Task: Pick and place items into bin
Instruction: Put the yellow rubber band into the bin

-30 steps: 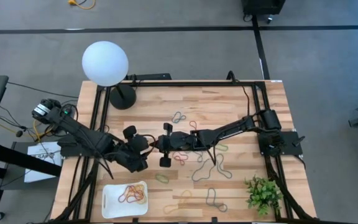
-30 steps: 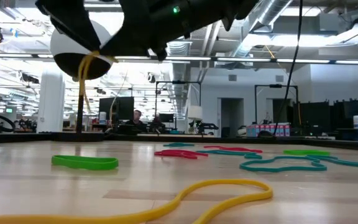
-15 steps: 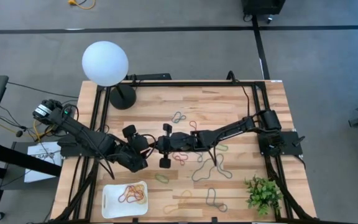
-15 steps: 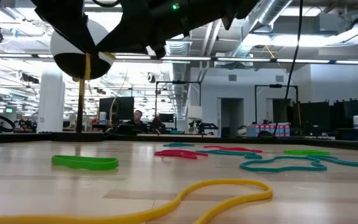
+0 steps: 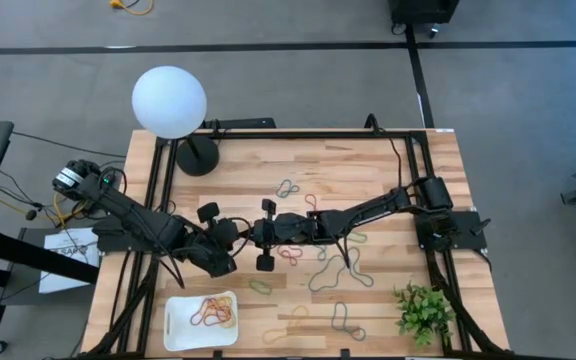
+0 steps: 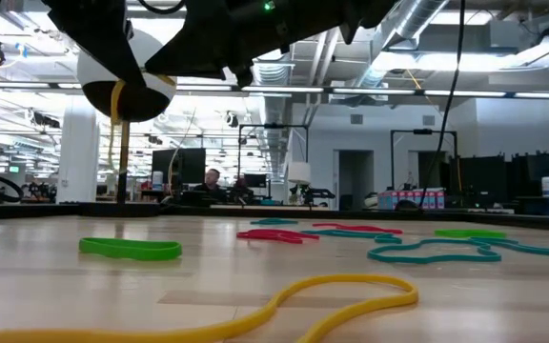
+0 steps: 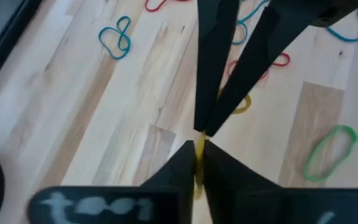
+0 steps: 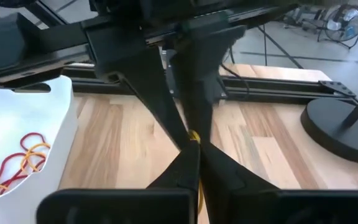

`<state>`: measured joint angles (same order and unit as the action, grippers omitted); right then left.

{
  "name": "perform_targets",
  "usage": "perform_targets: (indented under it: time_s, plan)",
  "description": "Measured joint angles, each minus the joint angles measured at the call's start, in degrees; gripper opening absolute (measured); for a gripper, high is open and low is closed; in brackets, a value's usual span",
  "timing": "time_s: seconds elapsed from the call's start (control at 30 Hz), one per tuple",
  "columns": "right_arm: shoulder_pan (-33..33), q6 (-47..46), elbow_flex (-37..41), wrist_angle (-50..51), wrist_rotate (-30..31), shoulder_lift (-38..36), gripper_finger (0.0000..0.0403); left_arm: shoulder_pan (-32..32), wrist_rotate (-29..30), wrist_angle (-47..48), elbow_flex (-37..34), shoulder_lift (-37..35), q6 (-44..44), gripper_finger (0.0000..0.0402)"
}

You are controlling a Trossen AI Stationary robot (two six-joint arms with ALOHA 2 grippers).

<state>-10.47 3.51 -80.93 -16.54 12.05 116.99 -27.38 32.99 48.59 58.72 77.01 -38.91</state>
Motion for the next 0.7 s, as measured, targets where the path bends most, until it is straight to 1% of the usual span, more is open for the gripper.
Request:
perform_targets:
  time_s: [0.13, 0.3, 0.4, 0.43, 0.5, 0.63, 0.7]
  plan:
    - [0.1, -0.04, 0.0, 2.89, 0.04, 0.0, 0.0018, 0.0, -0.15, -0.01, 0.0, 0.0, -0.79, 0.0008]
    - [0.07, -1.51, 0.0, 9.93, 0.04, 0.0, 0.0052, -0.05, -0.26, -0.01, 0.0, 0.0, -1.18, 0.0002]
    - [0.07, -2.91, -0.02, 15.1, 0.04, 0.0, 0.0069, -0.51, -2.93, -0.23, 0.0, -0.02, -1.26, 0.0001]
    - [0.07, -3.39, -0.02, 17.15, 0.04, 0.0, 0.0073, -0.88, -5.05, -0.5, 0.0, -0.02, -1.16, 0.0001]
    - [0.1, -3.61, -0.02, 21.22, 0.02, 0.0, 0.0078, -1.89, -11.08, -0.87, 0.0, -0.02, -0.43, 0.0001]
    - [0.07, -3.74, -0.02, 28.45, -0.13, 0.0, 0.0081, -5.69, -26.03, -2.94, 0.0, -0.02, 1.95, 0.0]
    - [0.07, -4.52, -0.02, 30.31, -0.13, 0.0, 0.0081, -8.31, -32.71, -6.39, 0.0, -0.02, 2.25, 0.0]
